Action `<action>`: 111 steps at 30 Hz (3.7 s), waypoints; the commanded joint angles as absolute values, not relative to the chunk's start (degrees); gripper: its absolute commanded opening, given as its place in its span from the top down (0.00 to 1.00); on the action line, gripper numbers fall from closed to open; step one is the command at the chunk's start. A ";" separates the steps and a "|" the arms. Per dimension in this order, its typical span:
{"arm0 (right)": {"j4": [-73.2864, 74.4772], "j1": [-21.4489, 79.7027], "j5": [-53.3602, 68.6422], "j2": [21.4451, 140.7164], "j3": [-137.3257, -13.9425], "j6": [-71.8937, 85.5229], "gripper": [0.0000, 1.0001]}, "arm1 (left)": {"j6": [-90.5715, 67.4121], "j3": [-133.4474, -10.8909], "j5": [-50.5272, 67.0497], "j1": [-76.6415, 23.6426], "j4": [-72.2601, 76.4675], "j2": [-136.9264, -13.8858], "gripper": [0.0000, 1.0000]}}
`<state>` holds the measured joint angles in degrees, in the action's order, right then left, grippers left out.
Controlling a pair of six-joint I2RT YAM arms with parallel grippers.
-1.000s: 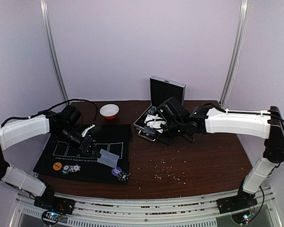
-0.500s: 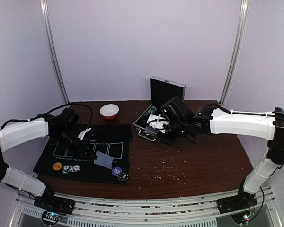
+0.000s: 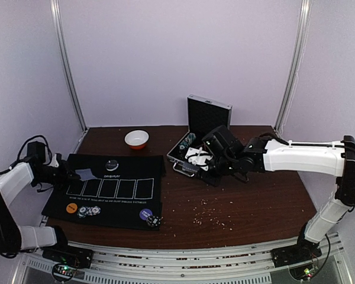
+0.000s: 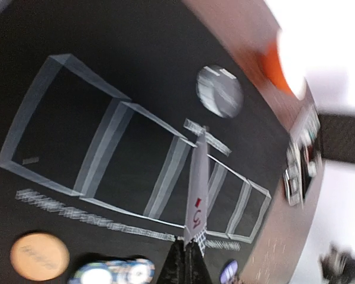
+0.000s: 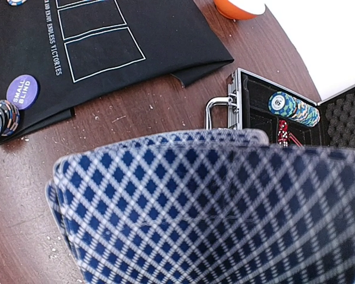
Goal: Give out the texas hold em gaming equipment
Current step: Distribute the poker card in the big blind area, then pick up the poker card from the face-down deck piles.
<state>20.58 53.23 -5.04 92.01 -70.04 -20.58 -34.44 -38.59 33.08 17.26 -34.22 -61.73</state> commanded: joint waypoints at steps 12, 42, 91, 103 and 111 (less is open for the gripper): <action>18.54 53.06 -3.16 90.10 -69.16 -20.66 0.59 | -45.76 -33.80 14.63 41.57 -33.33 -56.71 1.00; 19.18 52.92 -2.23 89.46 -69.81 -21.18 0.59 | -49.15 -28.03 8.68 44.30 -42.14 -56.53 0.77; 25.42 57.59 -2.26 103.03 -92.98 -18.13 0.59 | -26.11 -58.58 55.34 -23.79 4.87 -80.37 0.05; 26.31 58.34 -1.76 107.09 -96.69 -17.75 0.59 | -24.76 -60.53 55.48 -25.72 1.50 -85.40 0.26; 26.30 58.85 -1.23 108.45 -97.67 -17.93 0.59 | -24.22 -62.06 52.28 -26.69 0.37 -87.53 0.21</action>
